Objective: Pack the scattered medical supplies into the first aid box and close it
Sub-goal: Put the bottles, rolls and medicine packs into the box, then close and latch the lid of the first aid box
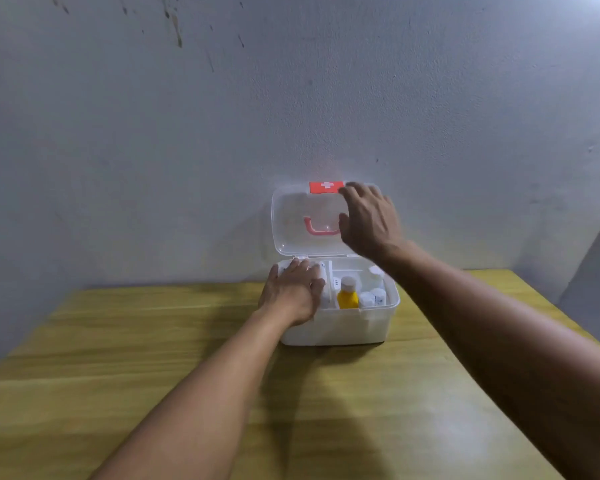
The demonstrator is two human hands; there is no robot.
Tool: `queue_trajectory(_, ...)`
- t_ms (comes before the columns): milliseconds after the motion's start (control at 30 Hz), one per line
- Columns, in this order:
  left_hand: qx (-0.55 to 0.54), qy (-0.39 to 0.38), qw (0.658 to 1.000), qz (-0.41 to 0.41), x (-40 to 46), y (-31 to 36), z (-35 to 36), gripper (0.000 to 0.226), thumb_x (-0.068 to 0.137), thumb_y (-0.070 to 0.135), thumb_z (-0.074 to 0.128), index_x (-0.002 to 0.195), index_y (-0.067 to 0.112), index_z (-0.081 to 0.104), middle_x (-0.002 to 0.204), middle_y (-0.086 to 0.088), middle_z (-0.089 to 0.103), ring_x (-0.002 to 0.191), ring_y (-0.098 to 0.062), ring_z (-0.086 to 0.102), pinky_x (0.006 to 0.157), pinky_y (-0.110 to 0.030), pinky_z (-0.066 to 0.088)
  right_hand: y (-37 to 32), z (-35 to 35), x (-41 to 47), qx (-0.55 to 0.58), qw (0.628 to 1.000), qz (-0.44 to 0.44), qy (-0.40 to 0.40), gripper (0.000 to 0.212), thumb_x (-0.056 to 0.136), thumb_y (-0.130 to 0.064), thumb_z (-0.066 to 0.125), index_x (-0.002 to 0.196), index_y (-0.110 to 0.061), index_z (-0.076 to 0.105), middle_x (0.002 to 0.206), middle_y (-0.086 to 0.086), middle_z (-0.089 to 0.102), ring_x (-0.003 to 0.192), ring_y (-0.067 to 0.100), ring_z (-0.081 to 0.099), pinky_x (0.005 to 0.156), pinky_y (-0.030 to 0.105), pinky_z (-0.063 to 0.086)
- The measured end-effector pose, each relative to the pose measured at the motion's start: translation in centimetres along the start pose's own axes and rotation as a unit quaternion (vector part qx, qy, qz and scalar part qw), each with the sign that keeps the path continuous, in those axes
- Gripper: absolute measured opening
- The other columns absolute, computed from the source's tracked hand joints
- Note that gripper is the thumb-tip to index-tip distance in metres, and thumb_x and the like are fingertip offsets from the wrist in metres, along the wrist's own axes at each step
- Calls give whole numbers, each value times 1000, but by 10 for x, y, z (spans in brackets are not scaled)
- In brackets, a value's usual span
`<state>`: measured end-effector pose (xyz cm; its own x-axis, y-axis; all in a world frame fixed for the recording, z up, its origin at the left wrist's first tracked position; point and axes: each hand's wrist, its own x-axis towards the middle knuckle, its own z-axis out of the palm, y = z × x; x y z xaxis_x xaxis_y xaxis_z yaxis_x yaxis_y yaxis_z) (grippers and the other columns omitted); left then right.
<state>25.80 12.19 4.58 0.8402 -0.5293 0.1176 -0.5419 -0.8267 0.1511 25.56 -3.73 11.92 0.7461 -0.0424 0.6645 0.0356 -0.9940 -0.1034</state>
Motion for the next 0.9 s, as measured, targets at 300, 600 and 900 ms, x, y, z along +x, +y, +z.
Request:
queue_trajectory(300, -6, 9, 1000, -3, 4, -5, 7, 53, 100, 39, 16, 150, 22, 22, 162, 1, 15, 150, -16, 9, 122, -45, 3, 7, 8, 47, -55, 998, -32, 6, 20, 94, -14, 54, 111, -9, 64, 102, 14, 69, 91, 33, 62, 81, 41, 44)
queue_trajectory(600, -350, 483, 802, -48, -26, -17, -6, 47, 90, 28, 35, 121, 0, 56, 124, -16, 57, 117, -25, 50, 101, -32, 40, 0, -50, -29, -28, 991, -133, 19, 22, 95, -24, 50, 94, -14, 69, 75, 4, 70, 64, 29, 61, 66, 37, 47)
queue_trajectory(900, -266, 227, 936, 46, -32, -15, -15, 55, 90, 41, 33, 116, 5, 66, 131, -10, 62, 135, -22, 44, 109, -30, 27, -7, -29, -133, -16, 989, -141, -39, 6, 82, -20, 65, 85, -19, 71, 80, 1, 67, 76, 27, 59, 66, 33, 44)
